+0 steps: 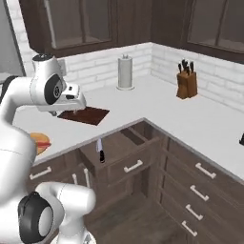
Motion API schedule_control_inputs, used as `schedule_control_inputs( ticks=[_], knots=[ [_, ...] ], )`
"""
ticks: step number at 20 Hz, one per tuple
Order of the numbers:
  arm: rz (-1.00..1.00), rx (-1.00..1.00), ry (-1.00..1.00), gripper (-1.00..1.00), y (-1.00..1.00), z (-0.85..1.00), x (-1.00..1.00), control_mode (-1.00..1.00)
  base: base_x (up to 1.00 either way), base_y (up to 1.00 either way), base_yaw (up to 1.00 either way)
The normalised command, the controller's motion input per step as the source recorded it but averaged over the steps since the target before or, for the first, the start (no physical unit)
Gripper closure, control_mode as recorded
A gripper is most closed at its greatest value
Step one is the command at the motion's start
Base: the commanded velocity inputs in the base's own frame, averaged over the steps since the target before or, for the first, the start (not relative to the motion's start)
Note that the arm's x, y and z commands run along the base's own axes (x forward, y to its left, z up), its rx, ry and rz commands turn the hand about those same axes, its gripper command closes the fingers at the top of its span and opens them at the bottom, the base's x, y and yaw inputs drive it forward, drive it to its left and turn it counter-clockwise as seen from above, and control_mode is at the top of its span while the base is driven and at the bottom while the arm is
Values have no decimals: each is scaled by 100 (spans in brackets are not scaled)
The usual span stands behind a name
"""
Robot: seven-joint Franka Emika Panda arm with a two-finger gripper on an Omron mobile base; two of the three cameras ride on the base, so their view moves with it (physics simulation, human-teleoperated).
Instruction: Pick up the knife from the drawer and place it on the cutting board. Then place the meat from the plate to the cutting board.
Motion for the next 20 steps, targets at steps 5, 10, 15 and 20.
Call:
schedule_control_inputs(
  ticks=[5,10,15,20],
  knots=[
    [0,0,0,-100,0,0,0,100,-3,16,-98],
    [0,0,0,-100,0,0,0,100,-7,65,-78],
    [0,0,0,-100,0,0,0,100,38,89,-39],
    [0,0,0,-100,0,0,0,100,5,65,-20]
  ],
)
